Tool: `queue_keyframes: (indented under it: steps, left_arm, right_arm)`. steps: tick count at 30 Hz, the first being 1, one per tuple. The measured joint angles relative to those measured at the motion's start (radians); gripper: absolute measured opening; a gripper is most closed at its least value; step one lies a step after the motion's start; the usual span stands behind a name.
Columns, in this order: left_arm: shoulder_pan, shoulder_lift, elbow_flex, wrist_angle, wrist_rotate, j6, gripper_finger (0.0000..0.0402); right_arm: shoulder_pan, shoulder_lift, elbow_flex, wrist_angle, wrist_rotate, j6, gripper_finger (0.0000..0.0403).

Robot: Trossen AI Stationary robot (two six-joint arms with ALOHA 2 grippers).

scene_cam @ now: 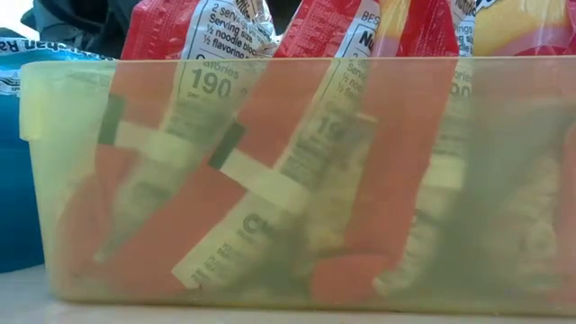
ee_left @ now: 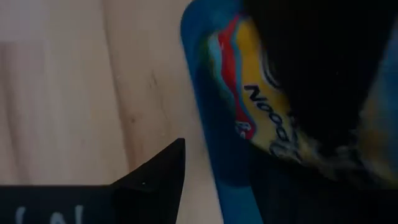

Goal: Sort Maruchan noodles
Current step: Adjust the blue noodle packs in the blue bin

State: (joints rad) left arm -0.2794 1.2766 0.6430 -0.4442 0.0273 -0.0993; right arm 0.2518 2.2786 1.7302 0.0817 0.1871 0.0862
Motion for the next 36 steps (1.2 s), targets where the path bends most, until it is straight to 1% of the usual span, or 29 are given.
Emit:
queue_keyframes:
  steps: [2,4,7,11,13,15,17,19,23,28,34,36]
  left_arm:
    - [0.011,0.017,0.000,0.037,0.025,0.014,0.0171]
    - [0.023,0.044,-0.002,0.077,0.065,0.029,0.0171]
    - [0.027,0.073,-0.019,0.161,0.109,0.034,0.0171]
    - [0.043,0.100,-0.040,0.169,0.109,0.044,0.0171]
    - [0.060,0.100,-0.052,0.160,0.102,0.048,0.0171]
    - [0.086,0.101,-0.061,0.153,0.091,0.060,0.0171]
    - [0.121,0.101,-0.061,0.136,0.080,0.067,0.0171]
    - [0.164,0.101,-0.061,0.093,0.060,0.080,0.0171]
    - [0.255,0.100,-0.062,0.031,0.039,0.111,0.0171]
    - [0.379,0.097,-0.062,-0.032,0.003,0.097,0.0171]
    - [0.528,0.096,-0.062,-0.058,-0.010,0.040,0.0171]
    - [0.569,0.096,-0.062,-0.060,-0.009,0.032,0.0171]
  right_arm:
    - [-0.004,0.000,0.000,-0.003,-0.087,0.048,0.0242]
    - [-0.004,0.000,0.000,-0.003,-0.143,0.078,0.0242]
    - [0.000,-0.016,-0.001,-0.060,-0.154,0.087,0.0242]
    - [0.032,-0.068,-0.001,-0.140,-0.118,-0.030,0.0242]
    - [0.068,-0.071,0.000,-0.131,-0.110,-0.116,0.0242]
    - [0.107,-0.069,-0.001,-0.112,-0.117,-0.160,0.0242]
    - [0.136,-0.063,-0.001,-0.087,-0.125,-0.163,0.0242]
    - [0.148,-0.062,-0.001,-0.092,-0.107,-0.139,0.0242]
    - [0.151,-0.060,-0.001,-0.104,-0.080,-0.134,0.0242]
    - [0.140,-0.060,-0.001,-0.109,-0.076,-0.134,0.0242]
    - [0.089,-0.059,-0.001,-0.140,0.044,-0.168,0.0242]
    - [0.066,-0.057,-0.001,-0.149,0.056,-0.173,0.0242]
